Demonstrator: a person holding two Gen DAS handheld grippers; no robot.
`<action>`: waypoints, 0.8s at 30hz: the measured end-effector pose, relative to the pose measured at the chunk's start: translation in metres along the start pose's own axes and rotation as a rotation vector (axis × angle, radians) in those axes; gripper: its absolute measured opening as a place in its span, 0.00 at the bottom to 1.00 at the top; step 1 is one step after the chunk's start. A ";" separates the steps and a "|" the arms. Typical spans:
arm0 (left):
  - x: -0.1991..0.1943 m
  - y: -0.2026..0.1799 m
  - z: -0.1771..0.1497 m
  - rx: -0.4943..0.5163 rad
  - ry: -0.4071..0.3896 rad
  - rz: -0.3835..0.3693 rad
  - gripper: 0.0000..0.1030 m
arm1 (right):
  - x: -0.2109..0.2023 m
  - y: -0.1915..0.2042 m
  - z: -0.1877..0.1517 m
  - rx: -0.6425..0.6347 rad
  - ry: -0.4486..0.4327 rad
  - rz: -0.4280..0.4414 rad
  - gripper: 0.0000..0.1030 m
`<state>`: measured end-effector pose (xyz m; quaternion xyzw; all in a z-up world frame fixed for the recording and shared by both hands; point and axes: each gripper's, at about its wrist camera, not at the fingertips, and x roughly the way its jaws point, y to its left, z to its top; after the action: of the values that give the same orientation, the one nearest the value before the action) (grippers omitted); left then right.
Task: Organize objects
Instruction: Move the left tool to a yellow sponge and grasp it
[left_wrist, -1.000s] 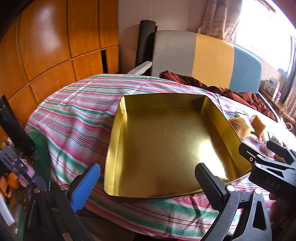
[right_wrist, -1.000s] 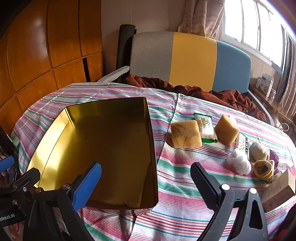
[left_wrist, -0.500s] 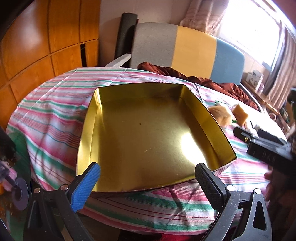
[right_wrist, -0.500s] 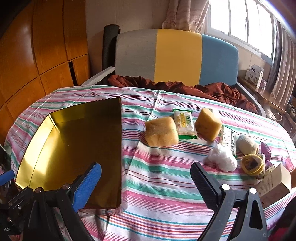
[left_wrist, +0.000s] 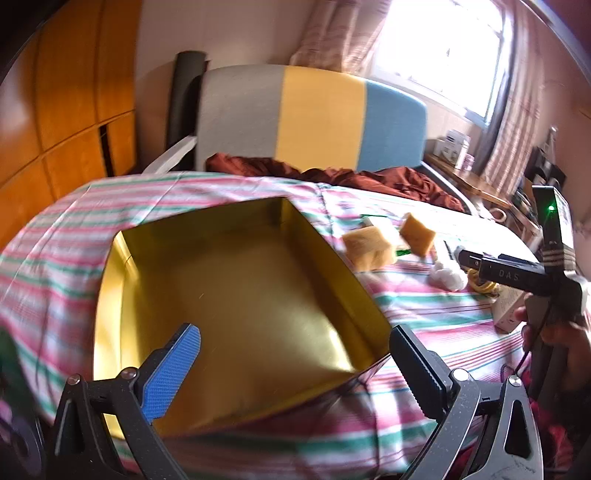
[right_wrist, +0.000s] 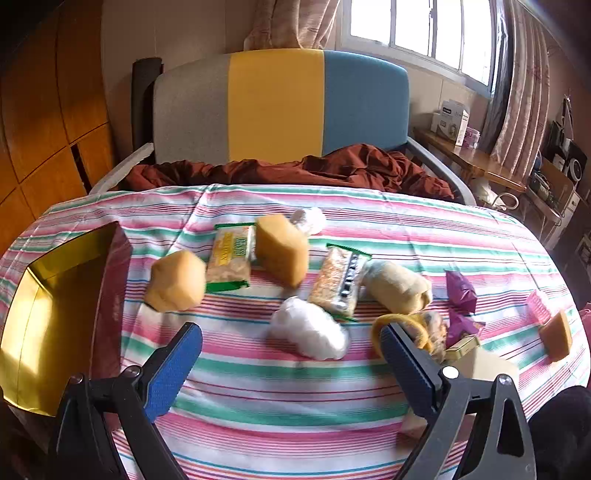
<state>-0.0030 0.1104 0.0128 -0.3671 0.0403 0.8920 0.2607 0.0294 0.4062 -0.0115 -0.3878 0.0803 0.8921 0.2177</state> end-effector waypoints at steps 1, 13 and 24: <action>0.002 -0.005 0.005 0.015 -0.003 -0.004 1.00 | 0.001 -0.008 0.003 0.004 -0.005 -0.014 0.96; 0.071 -0.072 0.076 0.184 0.102 -0.112 1.00 | 0.027 -0.071 0.018 0.123 -0.006 0.008 0.96; 0.185 -0.108 0.107 0.207 0.296 -0.110 0.93 | 0.023 -0.083 0.023 0.190 -0.031 0.043 0.96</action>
<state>-0.1277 0.3120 -0.0215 -0.4670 0.1496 0.8038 0.3367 0.0381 0.4952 -0.0099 -0.3496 0.1692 0.8909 0.2356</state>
